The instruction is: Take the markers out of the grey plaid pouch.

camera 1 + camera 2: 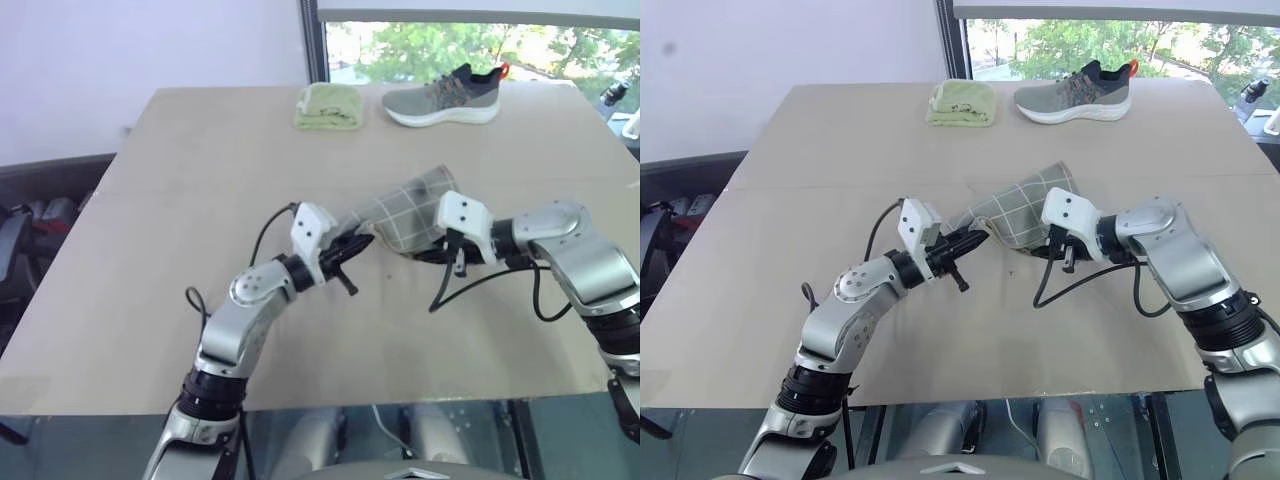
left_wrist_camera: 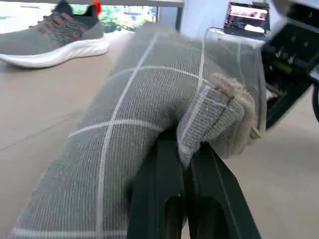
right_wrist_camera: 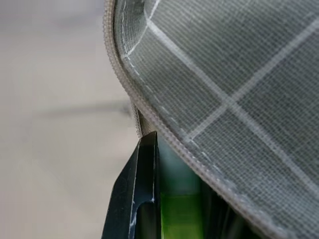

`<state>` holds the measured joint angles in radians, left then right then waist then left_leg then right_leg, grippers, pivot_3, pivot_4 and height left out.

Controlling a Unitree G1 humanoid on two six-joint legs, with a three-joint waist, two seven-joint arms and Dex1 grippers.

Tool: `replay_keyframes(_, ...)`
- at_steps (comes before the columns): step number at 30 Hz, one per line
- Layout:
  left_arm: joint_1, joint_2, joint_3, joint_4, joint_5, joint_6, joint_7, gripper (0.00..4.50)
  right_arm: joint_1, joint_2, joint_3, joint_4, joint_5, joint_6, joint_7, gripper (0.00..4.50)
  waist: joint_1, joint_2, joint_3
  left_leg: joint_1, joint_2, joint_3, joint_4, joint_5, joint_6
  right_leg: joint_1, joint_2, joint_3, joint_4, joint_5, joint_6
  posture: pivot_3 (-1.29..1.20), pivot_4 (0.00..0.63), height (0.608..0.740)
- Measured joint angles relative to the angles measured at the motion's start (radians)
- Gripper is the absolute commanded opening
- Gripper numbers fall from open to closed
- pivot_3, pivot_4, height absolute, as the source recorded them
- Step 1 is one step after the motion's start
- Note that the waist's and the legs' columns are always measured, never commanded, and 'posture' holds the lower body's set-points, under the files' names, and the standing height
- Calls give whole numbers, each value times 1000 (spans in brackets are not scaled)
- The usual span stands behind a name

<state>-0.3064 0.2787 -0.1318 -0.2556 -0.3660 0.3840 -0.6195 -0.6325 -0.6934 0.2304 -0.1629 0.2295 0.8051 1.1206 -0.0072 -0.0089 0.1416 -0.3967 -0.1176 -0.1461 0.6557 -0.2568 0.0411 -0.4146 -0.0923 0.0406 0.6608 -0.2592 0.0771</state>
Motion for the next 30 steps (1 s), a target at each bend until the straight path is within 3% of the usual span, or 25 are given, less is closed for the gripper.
replay_keyframes(1, 0, -2, 5, -4, -1, 0, 6, 0, 0, 18, -21, 15, 32, 43, 0, 380, 0, 0, 0, 0, 0, 0, 0, 0, 0, 0, 0, 0, 0, 0, 0, 0, 150, 740)
replay_keyframes(2, 0, -12, 11, -11, 0, 0, 23, 0, 1, 75, -102, 66, 160, 218, -1, 380, 2, 0, 0, 0, 0, 0, 0, 0, 0, 0, 0, 0, 0, 0, 0, 0, 150, 740)
replay_keyframes(4, 0, -11, 11, -11, 3, -1, 27, 0, 0, 93, -136, 77, 195, 275, -8, 380, 3, 0, 0, 0, 0, 0, 0, 0, 0, 0, 0, 0, 0, 0, 0, 0, 150, 740)
replay_keyframes(8, 27, -20, -29, -42, 36, -33, 39, 0, -95, 339, -374, 210, 283, 614, -228, 380, -8, 0, 0, 1, 1, 1, -1, 0, 0, 0, 1, 2, 2, 0, 0, 0, 150, 740)
replay_keyframes(13, 45, 9, -25, -49, 68, -67, 44, 0, -195, 463, -539, 285, 330, 804, -393, 380, -5, 0, 0, 0, 0, 1, -2, 0, 0, -1, 0, 1, 1, 0, 0, 0, 150, 740)
replay_keyframes(16, 65, 16, -39, -59, 69, -67, 28, 0, -188, 431, -555, 251, 367, 803, -395, 380, 1, 1, 0, -2, -2, 0, -1, 0, 0, -2, -1, 0, 0, 0, 0, 0, 150, 740)
replay_keyframes(23, 35, 4, -31, 15, 92, -71, 59, 0, -56, 210, -452, 24, 561, 735, -185, 380, -9, 1, 0, 0, 0, 1, -1, 0, 0, -2, -1, -1, 2, 0, 0, 0, 150, 740)
replay_keyframes(30, 27, -6, -6, 74, 105, -85, 86, 0, 35, 1, -209, -10, 487, 462, -51, 380, -4, 1, 0, 0, -1, 1, 0, 0, 0, -1, -2, -1, 1, 0, 0, 0, 150, 740)
